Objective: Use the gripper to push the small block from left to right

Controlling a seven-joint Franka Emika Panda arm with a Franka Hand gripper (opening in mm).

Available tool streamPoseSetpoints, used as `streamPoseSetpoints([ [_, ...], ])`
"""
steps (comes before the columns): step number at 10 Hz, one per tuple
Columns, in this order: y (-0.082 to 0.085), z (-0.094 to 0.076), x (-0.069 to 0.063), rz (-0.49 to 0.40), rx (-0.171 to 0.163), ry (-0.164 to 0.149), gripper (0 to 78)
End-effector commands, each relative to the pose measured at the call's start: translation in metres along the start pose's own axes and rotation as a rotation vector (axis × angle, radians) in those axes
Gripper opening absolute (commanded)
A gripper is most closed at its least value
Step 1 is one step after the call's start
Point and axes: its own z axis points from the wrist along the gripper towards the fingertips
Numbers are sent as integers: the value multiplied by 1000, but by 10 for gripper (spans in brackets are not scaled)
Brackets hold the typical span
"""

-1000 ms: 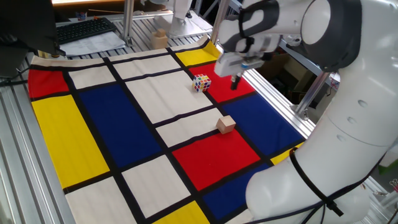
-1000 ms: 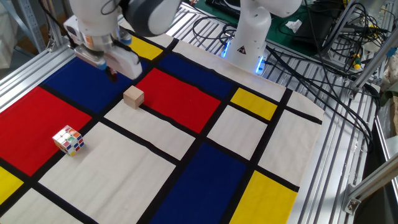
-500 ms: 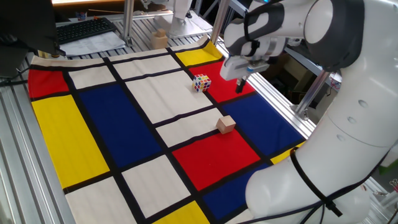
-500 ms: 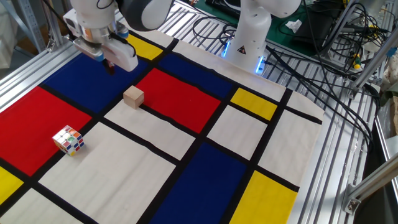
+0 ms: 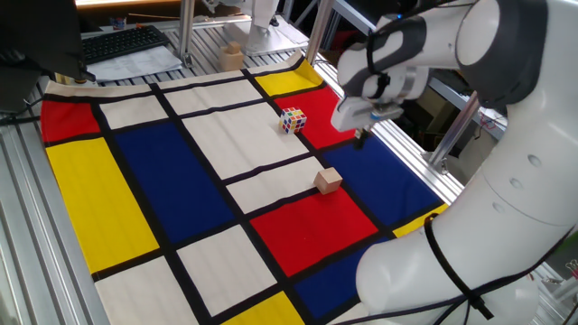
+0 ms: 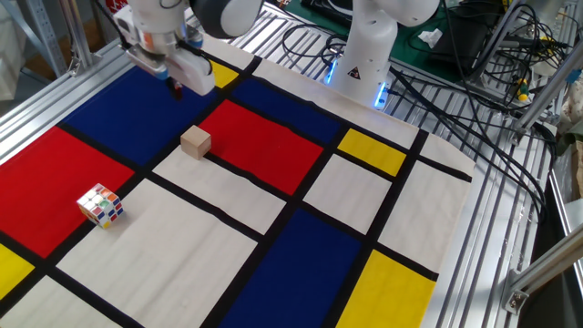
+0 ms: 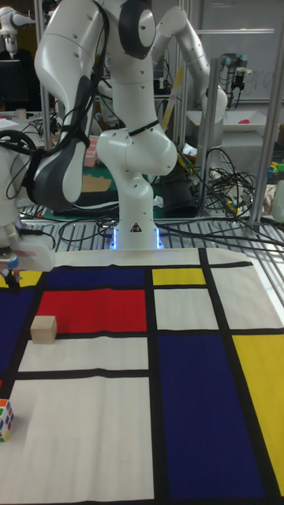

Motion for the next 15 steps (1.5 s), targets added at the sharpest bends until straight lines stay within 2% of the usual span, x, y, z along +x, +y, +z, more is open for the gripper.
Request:
streamPoseSetpoints([
  [1,8,21,0,18,1,0,0],
  [5,7,20,-2,34,9,4,0],
  [7,6,25,-4,29,8,0,0],
  [8,6,30,-8,25,8,-4,0],
  [11,5,30,-14,16,8,-1,0],
  [15,3,56,-14,3,-1,-10,0],
])
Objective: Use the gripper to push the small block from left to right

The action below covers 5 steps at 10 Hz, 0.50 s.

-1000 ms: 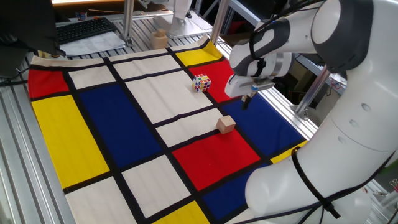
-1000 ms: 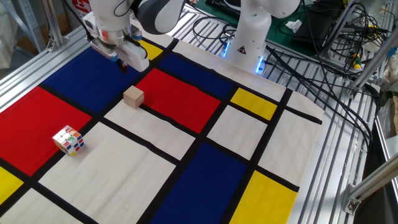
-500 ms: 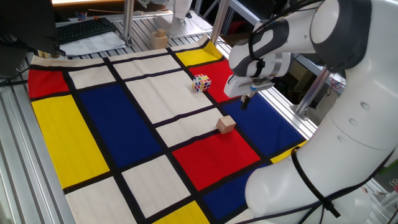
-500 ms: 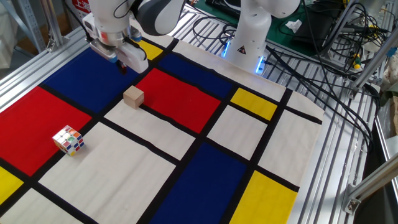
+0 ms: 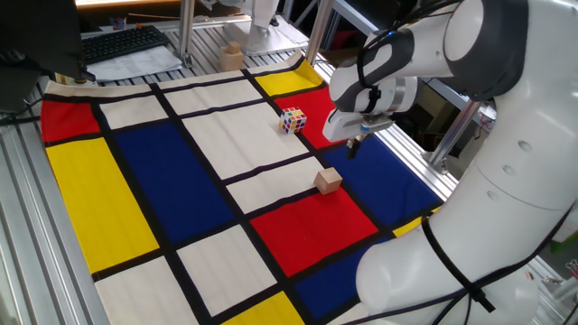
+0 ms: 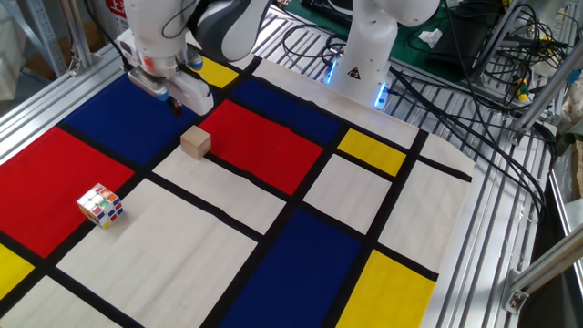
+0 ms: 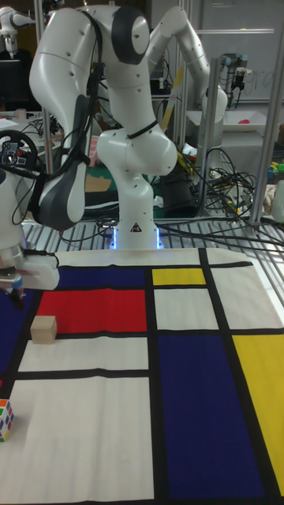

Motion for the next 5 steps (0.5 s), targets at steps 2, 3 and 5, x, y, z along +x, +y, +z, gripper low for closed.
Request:
streamPoseSetpoints([
  [2,-2,13,1,-1,-2,-7,0],
  [3,-2,14,1,1,-1,-7,0],
  [5,-1,17,0,-1,-1,-4,0],
])
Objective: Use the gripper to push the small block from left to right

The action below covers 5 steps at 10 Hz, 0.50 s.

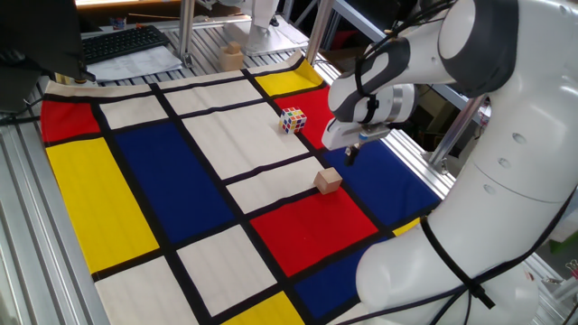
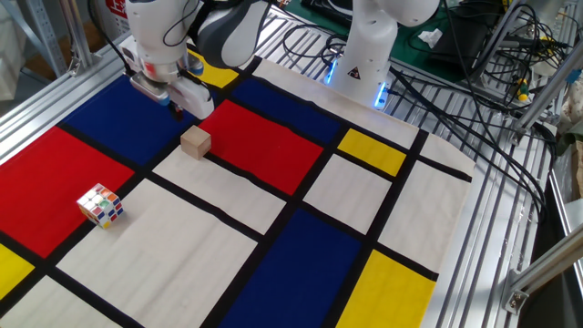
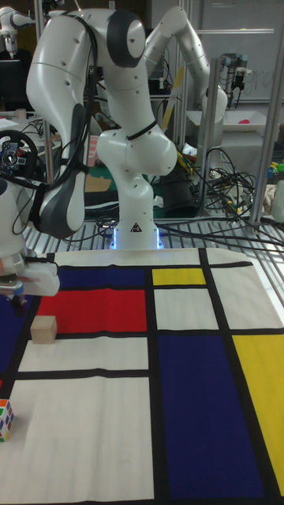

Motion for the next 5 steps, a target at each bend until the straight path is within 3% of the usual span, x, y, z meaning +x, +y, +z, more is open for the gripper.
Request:
streamPoseSetpoints([
  [1,0,1,-1,-1,5,1,0],
  [5,1,-1,-2,-12,-6,-13,0],
])
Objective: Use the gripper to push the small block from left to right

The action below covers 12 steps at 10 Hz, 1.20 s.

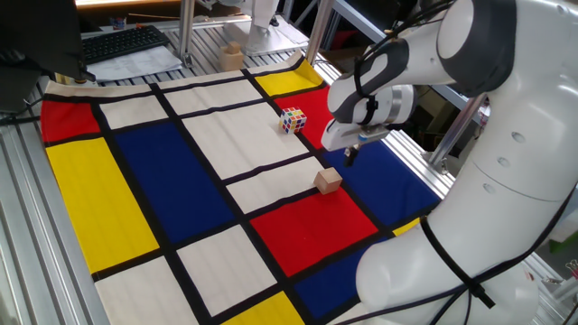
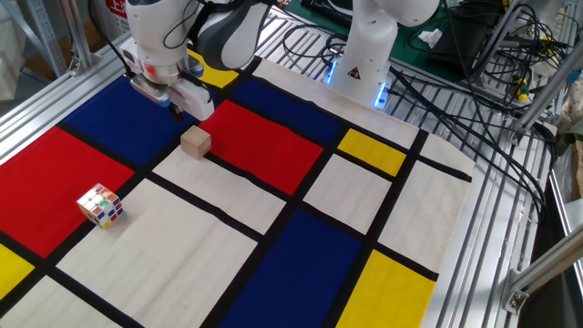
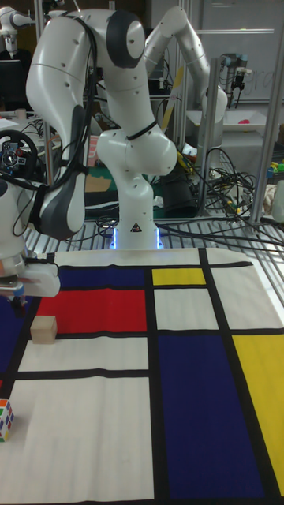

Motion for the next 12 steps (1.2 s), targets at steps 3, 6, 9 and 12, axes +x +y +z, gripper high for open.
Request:
streamPoseSetpoints([
  [3,0,-2,-1,-113,-2,12,0],
  [6,4,6,-1,-130,14,24,0],
  [9,14,33,-10,-111,17,14,0],
  [12,15,38,-12,-97,21,13,0],
])
